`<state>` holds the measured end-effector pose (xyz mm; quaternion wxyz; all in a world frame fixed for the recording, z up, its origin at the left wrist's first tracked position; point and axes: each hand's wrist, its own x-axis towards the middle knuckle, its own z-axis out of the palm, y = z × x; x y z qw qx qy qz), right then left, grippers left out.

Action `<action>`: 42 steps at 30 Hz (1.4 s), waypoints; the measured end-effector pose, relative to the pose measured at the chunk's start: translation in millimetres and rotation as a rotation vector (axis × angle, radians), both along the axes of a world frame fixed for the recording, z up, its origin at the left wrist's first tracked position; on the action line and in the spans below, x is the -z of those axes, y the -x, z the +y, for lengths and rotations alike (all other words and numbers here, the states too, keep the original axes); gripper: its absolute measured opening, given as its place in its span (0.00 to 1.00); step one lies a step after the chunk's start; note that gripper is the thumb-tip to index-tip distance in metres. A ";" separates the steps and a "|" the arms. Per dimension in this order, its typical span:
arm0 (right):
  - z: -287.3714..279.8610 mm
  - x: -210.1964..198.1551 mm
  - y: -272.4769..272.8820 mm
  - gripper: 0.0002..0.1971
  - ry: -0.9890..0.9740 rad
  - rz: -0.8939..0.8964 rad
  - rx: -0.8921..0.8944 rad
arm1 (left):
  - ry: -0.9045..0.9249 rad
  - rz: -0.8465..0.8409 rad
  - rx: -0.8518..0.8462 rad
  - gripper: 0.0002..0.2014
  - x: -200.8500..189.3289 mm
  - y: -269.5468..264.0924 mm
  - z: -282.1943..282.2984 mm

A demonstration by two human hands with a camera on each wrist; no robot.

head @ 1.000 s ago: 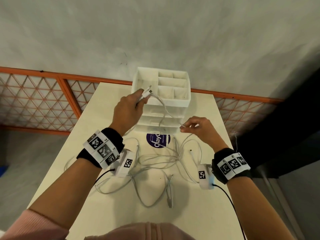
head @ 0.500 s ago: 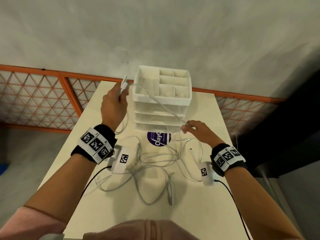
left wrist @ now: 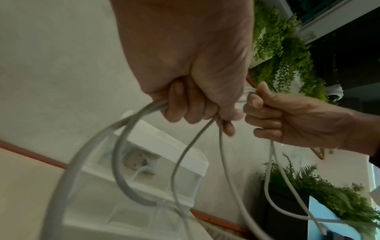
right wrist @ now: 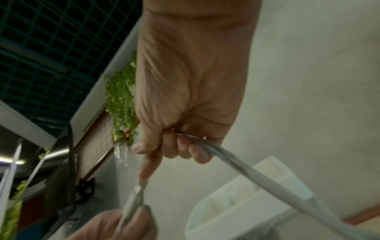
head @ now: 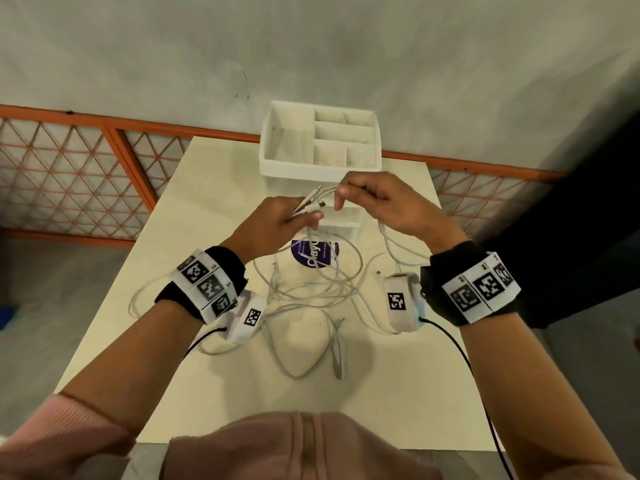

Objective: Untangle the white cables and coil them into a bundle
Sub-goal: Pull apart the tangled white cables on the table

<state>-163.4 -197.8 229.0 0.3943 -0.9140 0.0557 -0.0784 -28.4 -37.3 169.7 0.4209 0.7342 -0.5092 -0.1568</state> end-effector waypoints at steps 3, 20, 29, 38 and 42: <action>-14.4 12.4 20.3 0.21 -0.042 0.017 0.099 | -0.045 -0.297 -0.100 0.14 -1.3 -9.7 12.8; 28.3 207.0 126.8 0.11 0.220 0.218 0.494 | -0.498 -0.642 0.141 0.21 83.2 45.3 47.0; 43.1 218.7 88.2 0.15 0.194 0.474 -0.104 | -0.475 -0.635 0.115 0.23 72.5 37.9 26.0; 35.7 189.0 74.1 0.04 0.106 0.443 -0.183 | -0.505 -0.512 0.063 0.21 72.2 39.0 32.2; 35.1 134.9 59.2 0.01 -0.217 0.319 -0.122 | -0.451 -0.211 0.085 0.15 65.4 29.9 30.8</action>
